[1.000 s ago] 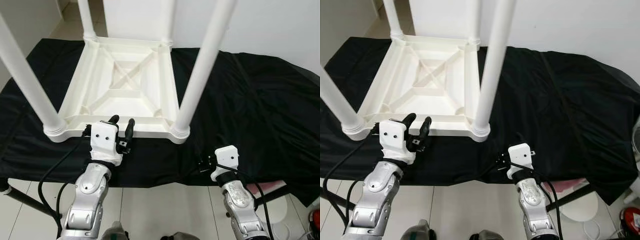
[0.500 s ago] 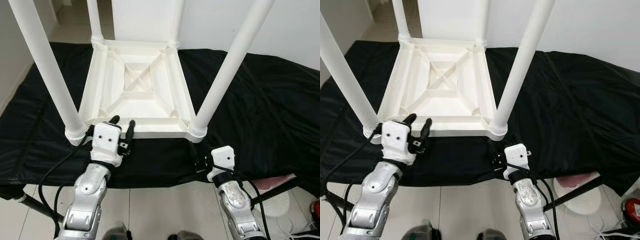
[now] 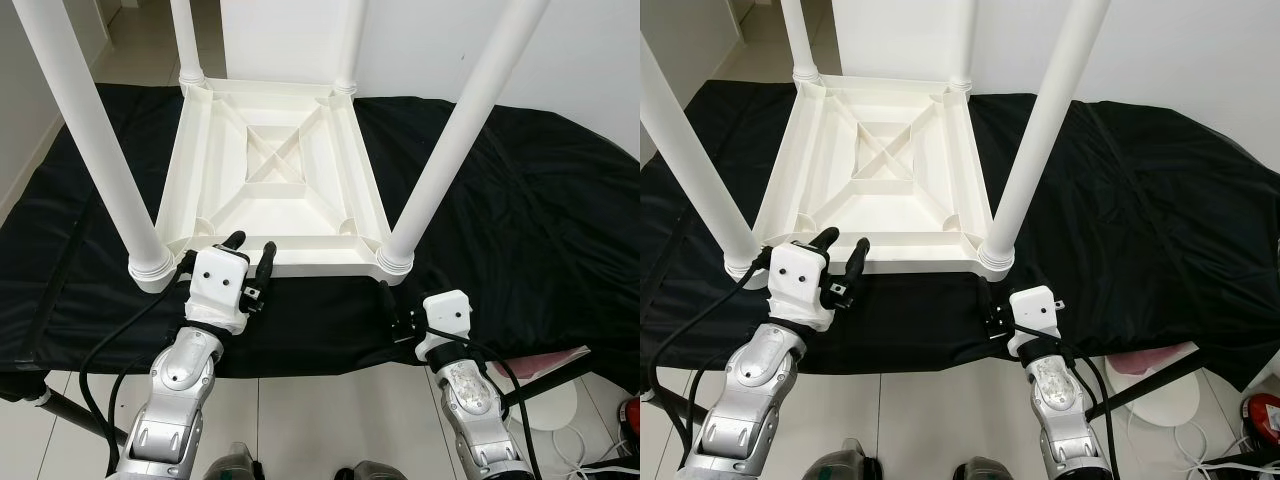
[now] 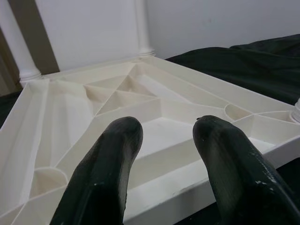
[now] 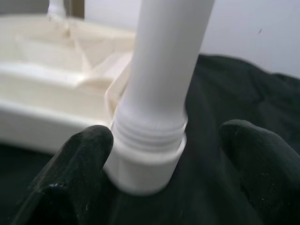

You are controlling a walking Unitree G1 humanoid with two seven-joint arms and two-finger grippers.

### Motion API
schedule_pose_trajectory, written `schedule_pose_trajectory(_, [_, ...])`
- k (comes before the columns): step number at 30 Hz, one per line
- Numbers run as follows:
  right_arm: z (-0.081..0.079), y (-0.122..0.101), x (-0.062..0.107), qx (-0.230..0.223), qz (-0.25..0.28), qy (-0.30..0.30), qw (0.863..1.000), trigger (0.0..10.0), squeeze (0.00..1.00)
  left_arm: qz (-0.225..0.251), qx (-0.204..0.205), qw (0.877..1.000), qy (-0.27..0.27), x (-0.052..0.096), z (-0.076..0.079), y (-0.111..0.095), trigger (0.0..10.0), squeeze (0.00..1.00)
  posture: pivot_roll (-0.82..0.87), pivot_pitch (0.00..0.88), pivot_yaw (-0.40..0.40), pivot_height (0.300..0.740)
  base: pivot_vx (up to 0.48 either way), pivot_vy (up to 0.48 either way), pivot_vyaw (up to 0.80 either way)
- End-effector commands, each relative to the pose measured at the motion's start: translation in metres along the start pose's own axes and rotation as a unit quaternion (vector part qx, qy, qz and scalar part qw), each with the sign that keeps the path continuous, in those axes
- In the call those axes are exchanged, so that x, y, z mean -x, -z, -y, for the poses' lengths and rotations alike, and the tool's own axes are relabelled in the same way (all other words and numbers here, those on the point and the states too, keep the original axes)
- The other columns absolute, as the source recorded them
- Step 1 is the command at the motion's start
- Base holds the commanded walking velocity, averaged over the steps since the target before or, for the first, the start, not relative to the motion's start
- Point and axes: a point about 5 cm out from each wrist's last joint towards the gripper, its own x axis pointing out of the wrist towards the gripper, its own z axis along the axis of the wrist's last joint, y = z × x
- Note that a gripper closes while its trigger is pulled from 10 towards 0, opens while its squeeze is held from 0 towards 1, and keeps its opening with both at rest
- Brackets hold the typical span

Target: Building children table

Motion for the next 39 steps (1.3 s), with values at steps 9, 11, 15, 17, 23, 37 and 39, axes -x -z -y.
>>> schedule_pose_trajectory(9, [0.005, -0.032, -0.027, -0.016, 0.044, 0.022, 0.999, 10.0, 0.76, 0.029, 0.001, 0.993, 0.112, -0.009, 0.011, -0.016, 10.0, 0.00, 0.08, 0.018, -0.060, 0.740, 0.000, 0.000, 0.00])
schedule_pose_trajectory(11, [0.001, -0.037, -0.034, -0.012, 0.052, 0.008, 0.999, 10.0, 0.00, 0.022, 0.013, 0.990, 0.138, -0.012, 0.017, -0.018, 10.0, 0.00, 0.08, 0.017, -0.059, 0.740, 0.000, 0.000, 0.00])
schedule_pose_trajectory(15, [0.000, -0.041, -0.045, -0.015, 0.057, 0.006, 0.998, 10.0, 0.00, 0.018, -0.016, 0.987, 0.157, -0.013, 0.022, -0.015, 10.0, 0.00, 0.08, 0.018, -0.059, 0.740, 0.000, 0.000, 0.00])
schedule_pose_trajectory(17, [0.000, -0.044, -0.055, -0.015, 0.058, 0.008, 0.998, 10.0, 0.00, 0.016, -0.031, 0.986, 0.164, -0.015, 0.024, -0.014, 10.0, 0.00, 0.08, 0.016, -0.058, 0.740, 0.000, 0.000, 0.00])
schedule_pose_trajectory(23, [0.004, -0.057, -0.082, -0.020, 0.061, 0.012, 0.998, 10.0, 0.00, 0.014, -0.040, 0.985, 0.168, -0.019, 0.023, -0.013, 10.0, 0.00, 0.08, 0.010, -0.060, 0.740, 0.000, 0.000, 0.00])
schedule_pose_trajectory(37, [0.002, -0.082, -0.089, -0.027, 0.097, 0.006, 0.995, 10.0, 0.00, 0.006, -0.039, 0.986, 0.164, -0.016, 0.023, -0.013, 10.0, 0.00, 0.09, 0.003, -0.073, 0.740, 0.000, 0.000, 0.00])
schedule_pose_trajectory(39, [0.001, -0.087, -0.088, -0.025, 0.109, 0.005, 0.994, 0.0, 0.00, 0.003, -0.040, 0.985, 0.167, -0.015, 0.024, -0.012, 10.0, 0.00, 0.09, 0.001, -0.073, 0.740, 0.000, 0.000, 0.00])
